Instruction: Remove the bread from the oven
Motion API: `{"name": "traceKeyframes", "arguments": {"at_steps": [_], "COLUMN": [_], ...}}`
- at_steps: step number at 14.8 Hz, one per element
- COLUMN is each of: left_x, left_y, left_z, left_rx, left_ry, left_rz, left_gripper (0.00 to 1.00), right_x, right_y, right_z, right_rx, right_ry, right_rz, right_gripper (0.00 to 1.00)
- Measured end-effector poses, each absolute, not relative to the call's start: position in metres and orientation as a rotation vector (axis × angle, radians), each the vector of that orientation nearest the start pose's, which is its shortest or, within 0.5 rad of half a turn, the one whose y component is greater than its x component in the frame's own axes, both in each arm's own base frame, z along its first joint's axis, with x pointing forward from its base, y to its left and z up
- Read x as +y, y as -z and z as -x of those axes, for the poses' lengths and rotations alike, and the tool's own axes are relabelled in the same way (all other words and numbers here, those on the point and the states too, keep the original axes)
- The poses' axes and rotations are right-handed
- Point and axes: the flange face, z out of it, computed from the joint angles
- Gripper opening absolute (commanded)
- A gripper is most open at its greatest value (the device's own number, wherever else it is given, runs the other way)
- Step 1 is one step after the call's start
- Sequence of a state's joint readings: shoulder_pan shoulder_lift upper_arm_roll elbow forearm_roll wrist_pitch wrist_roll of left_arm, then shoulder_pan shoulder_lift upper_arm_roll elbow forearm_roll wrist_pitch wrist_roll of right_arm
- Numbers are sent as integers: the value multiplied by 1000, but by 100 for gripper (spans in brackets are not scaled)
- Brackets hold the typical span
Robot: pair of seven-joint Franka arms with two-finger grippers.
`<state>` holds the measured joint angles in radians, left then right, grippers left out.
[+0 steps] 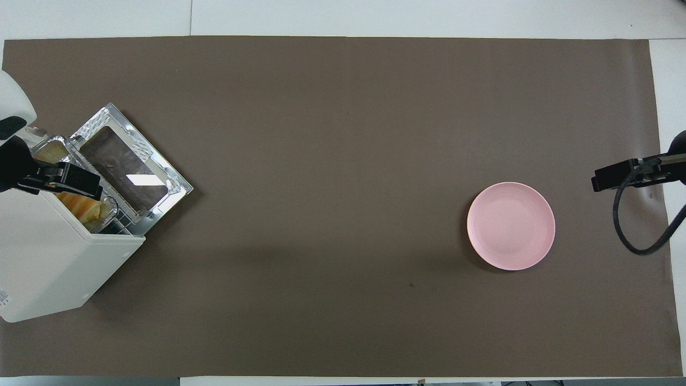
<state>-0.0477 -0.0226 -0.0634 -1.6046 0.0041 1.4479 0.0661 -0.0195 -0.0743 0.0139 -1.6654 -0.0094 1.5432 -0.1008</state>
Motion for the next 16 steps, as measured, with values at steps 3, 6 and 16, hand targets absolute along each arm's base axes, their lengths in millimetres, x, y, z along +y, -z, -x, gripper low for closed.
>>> {"name": "traceKeyframes", "arguments": {"at_steps": [3,6,16], "left_x": [-59,-59,-46], "left_y": [-611,-612,-619], "left_z": [-530,-530,-538], "left_rx": [276,277,107], "left_ry": [-204,-200,-106], "left_rz": [3114,3114,3128], "left_gripper": [100,100,100], "right_x": [-4,-4,-4], "right_y": [-618,-618,-618], "right_z": [-527,-527,-527], "right_rx": [-150,-150,-150], "right_ry": [-76,-76,-76], "right_rz": [3145,3145,3145], "right_gripper": [100,100,100]}}
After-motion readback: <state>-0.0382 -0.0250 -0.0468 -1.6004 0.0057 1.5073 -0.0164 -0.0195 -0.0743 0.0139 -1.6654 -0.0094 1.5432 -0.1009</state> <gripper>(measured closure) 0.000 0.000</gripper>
